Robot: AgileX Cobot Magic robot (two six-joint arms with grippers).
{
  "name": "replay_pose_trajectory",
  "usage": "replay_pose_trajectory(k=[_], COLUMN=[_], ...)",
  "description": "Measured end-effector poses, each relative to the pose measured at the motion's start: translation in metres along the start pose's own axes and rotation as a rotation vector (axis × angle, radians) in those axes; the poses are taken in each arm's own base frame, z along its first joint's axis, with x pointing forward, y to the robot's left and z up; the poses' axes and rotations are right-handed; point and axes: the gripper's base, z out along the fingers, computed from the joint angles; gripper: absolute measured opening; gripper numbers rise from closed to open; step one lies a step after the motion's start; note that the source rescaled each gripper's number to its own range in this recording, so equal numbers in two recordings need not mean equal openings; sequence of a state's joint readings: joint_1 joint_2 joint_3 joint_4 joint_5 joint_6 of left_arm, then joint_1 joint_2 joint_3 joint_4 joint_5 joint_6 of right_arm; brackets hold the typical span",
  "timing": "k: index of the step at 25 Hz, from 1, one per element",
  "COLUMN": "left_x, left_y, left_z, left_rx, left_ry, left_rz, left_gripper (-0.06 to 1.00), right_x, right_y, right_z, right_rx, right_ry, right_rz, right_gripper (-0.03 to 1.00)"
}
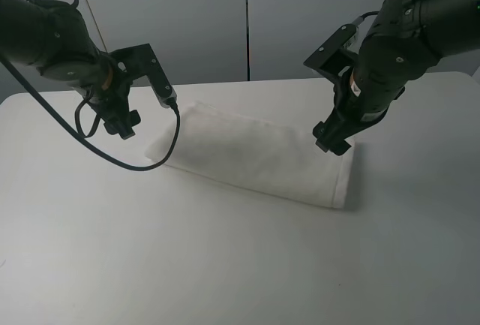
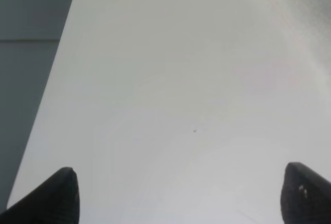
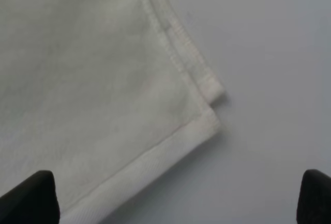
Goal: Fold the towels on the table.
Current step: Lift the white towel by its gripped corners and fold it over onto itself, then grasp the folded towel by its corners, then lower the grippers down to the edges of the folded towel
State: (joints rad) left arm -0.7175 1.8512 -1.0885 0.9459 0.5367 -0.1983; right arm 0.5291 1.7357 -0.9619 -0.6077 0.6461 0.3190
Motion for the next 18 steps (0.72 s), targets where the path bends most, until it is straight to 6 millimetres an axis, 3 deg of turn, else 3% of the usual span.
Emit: replay_pose_trajectory(k=[6, 9, 14, 18], left_x=[-0.002, -0.004, -0.008, -0.019], left_y=[0.009, 0.026, 0.052, 0.061], left_z=[-0.002, -0.003, -0.003, 0.008], left_rx=[0.076, 0.124, 0.244, 0.34], left_ry=[0.014, 0.004, 0.058, 0.157], left_rz=[-0.302, -0.499, -0.767, -0.845], left_gripper=[1.0, 1.0, 0.99, 0.98], right_x=[0.009, 0.014, 0.023, 0.024], right_y=[0.006, 0.005, -0.021, -0.042], right_z=[-0.001, 0.0, 0.003, 0.002], right_rx=[-0.051, -0.065, -0.109, -0.281], right_ry=[0.105, 0.156, 0.278, 0.322], right_rz=[0.229, 0.323, 0.552, 0.709], right_gripper=[1.0, 1.0, 1.0, 1.0])
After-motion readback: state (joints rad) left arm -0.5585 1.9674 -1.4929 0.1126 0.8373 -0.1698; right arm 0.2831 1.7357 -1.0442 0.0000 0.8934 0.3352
